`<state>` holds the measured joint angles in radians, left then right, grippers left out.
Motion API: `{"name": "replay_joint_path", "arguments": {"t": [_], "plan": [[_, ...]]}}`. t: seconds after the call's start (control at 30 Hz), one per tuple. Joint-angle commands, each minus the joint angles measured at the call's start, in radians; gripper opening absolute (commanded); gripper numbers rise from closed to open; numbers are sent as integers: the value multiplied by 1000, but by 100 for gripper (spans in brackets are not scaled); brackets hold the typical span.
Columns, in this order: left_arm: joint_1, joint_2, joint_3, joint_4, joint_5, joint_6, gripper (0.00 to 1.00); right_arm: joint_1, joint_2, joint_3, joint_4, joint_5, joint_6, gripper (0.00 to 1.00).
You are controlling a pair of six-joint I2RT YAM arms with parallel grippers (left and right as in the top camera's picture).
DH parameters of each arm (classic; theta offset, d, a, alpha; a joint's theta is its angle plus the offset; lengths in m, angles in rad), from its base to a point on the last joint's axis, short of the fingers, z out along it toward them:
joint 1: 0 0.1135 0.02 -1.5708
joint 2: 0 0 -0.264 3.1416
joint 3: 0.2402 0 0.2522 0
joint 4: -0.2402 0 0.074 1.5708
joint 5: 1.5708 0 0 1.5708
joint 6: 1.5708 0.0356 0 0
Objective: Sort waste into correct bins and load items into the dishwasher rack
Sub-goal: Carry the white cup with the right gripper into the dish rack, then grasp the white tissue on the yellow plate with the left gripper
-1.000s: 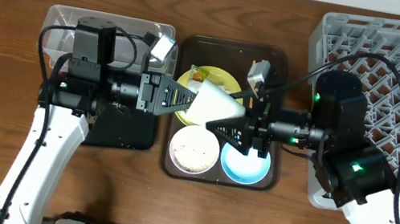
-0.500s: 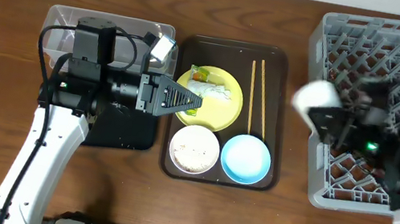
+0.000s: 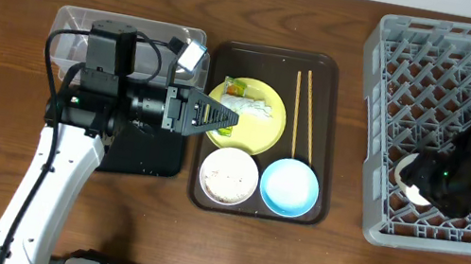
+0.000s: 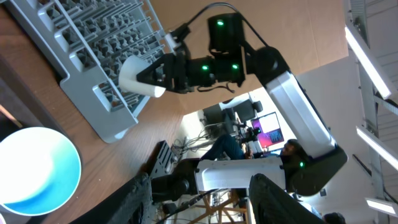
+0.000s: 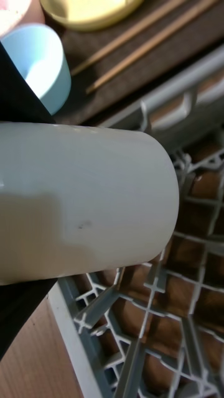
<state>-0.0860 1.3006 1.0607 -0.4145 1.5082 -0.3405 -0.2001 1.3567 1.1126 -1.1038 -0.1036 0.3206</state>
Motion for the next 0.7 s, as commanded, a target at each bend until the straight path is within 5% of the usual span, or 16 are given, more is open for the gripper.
{"name": "replay_joint_path", "arguments": {"t": [0.0, 0.47, 0.67], "plan": [[2, -5, 21, 1, -2, 6, 54, -3, 55, 11, 8, 15, 17, 62], [1, -5, 21, -3, -3, 6, 55, -4, 89, 52, 4, -97, 60, 87], [-79, -5, 21, -10, -225, 6, 54, -1, -29, 85, 85, -492, -140, 88]]}}
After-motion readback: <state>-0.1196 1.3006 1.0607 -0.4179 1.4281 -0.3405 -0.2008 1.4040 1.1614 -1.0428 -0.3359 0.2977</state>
